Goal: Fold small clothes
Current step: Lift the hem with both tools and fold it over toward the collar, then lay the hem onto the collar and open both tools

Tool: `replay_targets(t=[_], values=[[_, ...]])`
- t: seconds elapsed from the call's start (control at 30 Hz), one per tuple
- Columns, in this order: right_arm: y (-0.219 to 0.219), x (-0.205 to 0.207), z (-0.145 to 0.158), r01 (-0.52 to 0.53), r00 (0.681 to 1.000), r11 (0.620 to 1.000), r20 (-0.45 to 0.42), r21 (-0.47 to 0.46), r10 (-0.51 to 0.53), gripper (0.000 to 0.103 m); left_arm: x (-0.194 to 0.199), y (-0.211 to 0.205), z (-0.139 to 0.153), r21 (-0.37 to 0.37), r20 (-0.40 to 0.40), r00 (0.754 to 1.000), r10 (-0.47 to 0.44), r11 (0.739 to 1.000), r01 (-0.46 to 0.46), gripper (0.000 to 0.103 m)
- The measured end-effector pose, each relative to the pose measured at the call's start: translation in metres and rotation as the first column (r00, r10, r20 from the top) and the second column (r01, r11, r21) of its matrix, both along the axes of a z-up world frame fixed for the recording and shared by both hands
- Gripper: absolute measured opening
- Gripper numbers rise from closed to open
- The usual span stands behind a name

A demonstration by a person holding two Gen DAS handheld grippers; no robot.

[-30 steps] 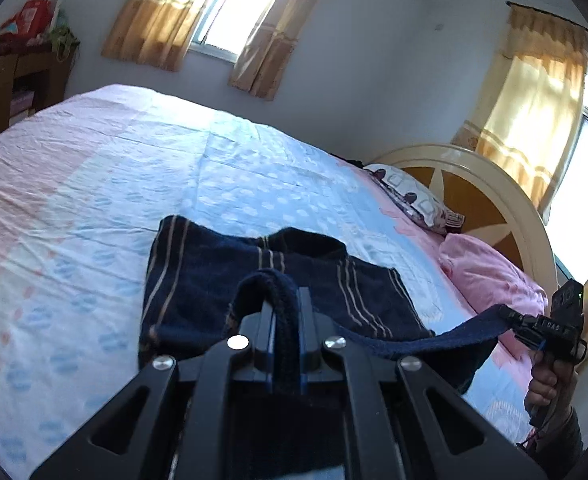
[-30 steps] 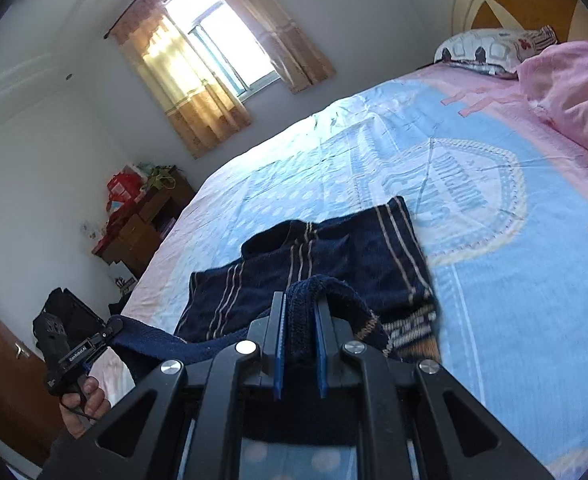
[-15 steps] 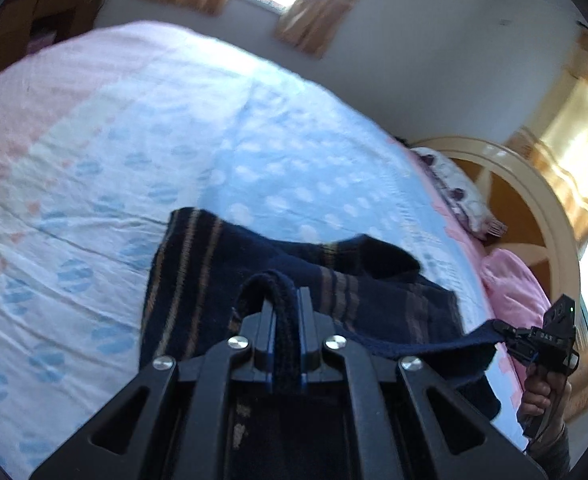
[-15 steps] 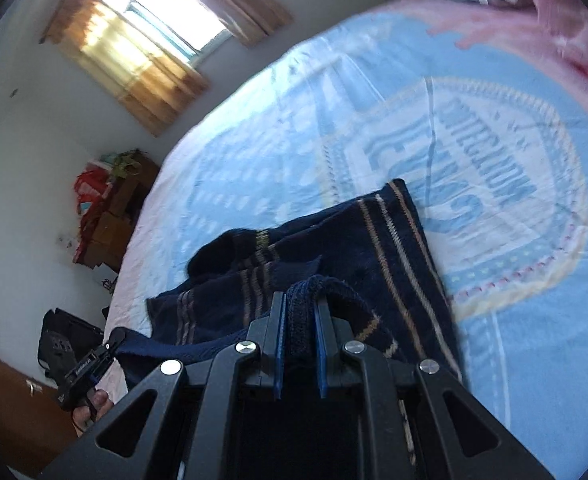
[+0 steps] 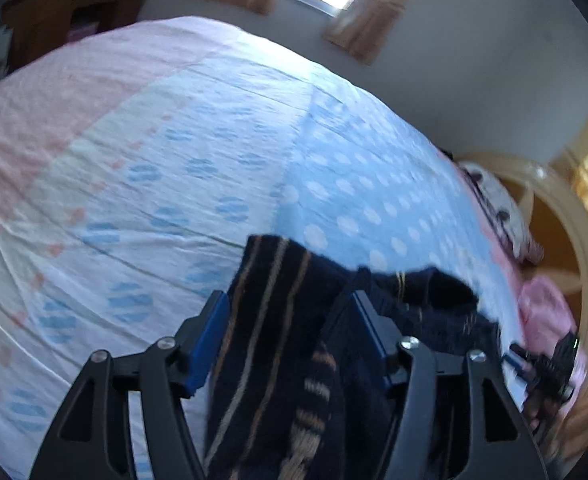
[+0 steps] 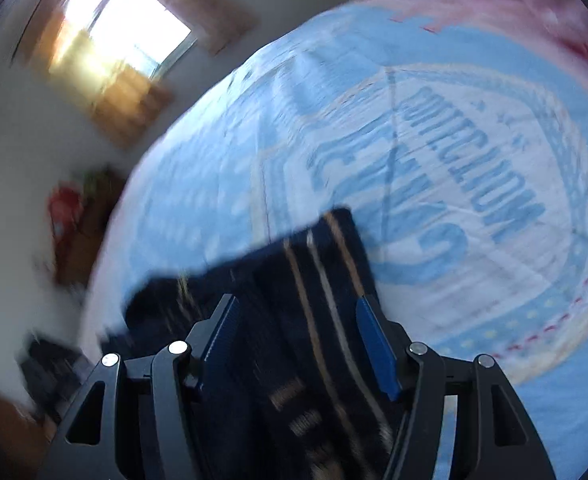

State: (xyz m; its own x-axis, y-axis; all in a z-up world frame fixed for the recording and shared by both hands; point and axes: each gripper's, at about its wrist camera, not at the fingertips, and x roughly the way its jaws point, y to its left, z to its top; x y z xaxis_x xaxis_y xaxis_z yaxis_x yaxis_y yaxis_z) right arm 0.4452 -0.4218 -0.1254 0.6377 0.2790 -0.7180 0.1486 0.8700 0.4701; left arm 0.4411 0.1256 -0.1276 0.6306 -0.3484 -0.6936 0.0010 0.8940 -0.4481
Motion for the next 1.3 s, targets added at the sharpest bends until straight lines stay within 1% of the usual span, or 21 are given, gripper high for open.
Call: replay_targets(t=[0.13,0.23,0.33,0.4,0.47,0.5,0.57,0.63,0.67,0.73,0.8,0.83,0.9,0.97,1.03,1.13,1.17,1.2,1.23,1.27,1.3], values=[[0.018,0.0,0.006,-0.093,0.996,0.983,-0.003,-0.157,0.094,0.057,0.0,-0.033,0.01,0.141,0.028,0.99,-0.137,0.981,0.132,0.065],[0.021,0.01,0.009,-0.115,0.993,0.98,-0.001,-0.161,0.116,0.053,0.009,-0.06,0.012,0.225,0.026,0.975,-0.219,0.952,0.208,0.065],[0.039,0.024,0.008,-0.193,0.981,0.965,-0.019,-0.178,0.193,0.053,0.023,-0.078,0.0,0.292,-0.02,0.97,-0.241,0.927,0.236,0.065],[0.058,0.03,0.002,-0.248,0.969,0.936,-0.073,-0.249,0.237,0.053,0.029,-0.082,-0.011,0.32,-0.061,0.969,-0.239,0.915,0.246,0.063],[0.075,0.034,-0.008,-0.268,0.963,0.888,-0.124,-0.374,0.238,0.03,0.032,-0.084,-0.021,0.341,-0.091,0.966,-0.243,0.904,0.26,0.034],[0.083,0.034,-0.01,-0.271,0.963,0.867,-0.125,-0.418,0.241,0.006,0.03,-0.083,-0.021,0.341,-0.085,0.965,-0.247,0.903,0.261,0.007],[0.087,0.03,-0.003,-0.259,0.966,0.862,-0.095,-0.435,0.242,0.006,0.025,-0.076,-0.01,0.305,-0.036,0.968,-0.249,0.92,0.248,0.007],[0.085,0.025,0.012,-0.23,0.97,0.871,-0.031,-0.433,0.241,0.006,0.019,-0.069,0.004,0.302,0.023,0.974,-0.226,0.93,0.209,0.007],[0.083,0.023,0.018,-0.214,0.972,0.877,-0.008,-0.43,0.234,0.006,0.018,-0.064,0.011,0.278,0.049,0.976,-0.214,0.941,0.192,0.007],[0.074,0.025,0.03,-0.166,0.979,0.902,0.046,-0.398,0.201,0.006,0.018,-0.053,0.018,0.241,0.075,0.982,-0.175,0.959,0.153,0.007],[0.066,0.028,0.038,-0.107,0.986,0.914,0.078,-0.391,0.149,0.006,0.022,-0.048,0.016,0.26,0.079,0.987,-0.138,0.959,0.114,0.007],[0.062,0.031,0.038,-0.084,0.989,0.916,0.081,-0.393,0.126,0.006,0.027,-0.047,0.01,0.269,0.066,0.99,-0.127,0.957,0.105,0.007],[0.053,0.041,0.03,-0.045,0.996,0.927,0.056,-0.372,0.071,0.006,0.037,-0.041,-0.005,0.226,0.027,0.995,-0.097,0.97,0.088,0.008],[0.048,0.051,0.016,-0.035,0.999,0.936,0.024,-0.349,0.046,0.006,0.044,-0.041,-0.02,0.219,-0.011,0.997,-0.077,0.973,0.078,0.008],[0.053,0.058,-0.001,-0.057,0.998,0.927,-0.017,-0.371,0.055,0.006,0.043,-0.049,-0.026,0.251,-0.008,0.997,-0.077,0.965,0.077,0.012],[0.056,0.056,-0.012,-0.063,0.998,0.914,-0.026,-0.401,0.058,0.008,0.038,-0.053,-0.022,0.281,0.004,0.997,-0.08,0.957,0.076,0.017],[0.054,0.055,-0.011,-0.06,0.998,0.916,-0.02,-0.396,0.057,0.01,0.035,-0.051,-0.019,0.281,0.003,0.997,-0.074,0.957,0.07,0.019],[0.052,0.054,-0.01,-0.058,0.998,0.922,-0.019,-0.382,0.055,0.017,0.032,-0.048,-0.016,0.271,0.001,0.998,-0.062,0.961,0.06,0.022],[0.05,0.053,-0.009,-0.052,0.999,0.925,-0.021,-0.376,0.047,0.036,0.028,-0.044,-0.01,0.248,0.008,0.999,-0.052,0.968,0.048,0.022],[0.047,0.049,-0.006,-0.037,0.999,0.926,-0.021,-0.376,0.031,0.046,0.02,-0.041,-0.004,0.229,0.023,0.998,-0.05,0.972,0.043,0.023],[0.044,0.043,-0.002,-0.023,1.0,0.93,-0.012,-0.368,0.02,0.052,0.016,-0.041,-0.001,0.223,0.033,0.998,-0.053,0.974,0.044,0.027]])
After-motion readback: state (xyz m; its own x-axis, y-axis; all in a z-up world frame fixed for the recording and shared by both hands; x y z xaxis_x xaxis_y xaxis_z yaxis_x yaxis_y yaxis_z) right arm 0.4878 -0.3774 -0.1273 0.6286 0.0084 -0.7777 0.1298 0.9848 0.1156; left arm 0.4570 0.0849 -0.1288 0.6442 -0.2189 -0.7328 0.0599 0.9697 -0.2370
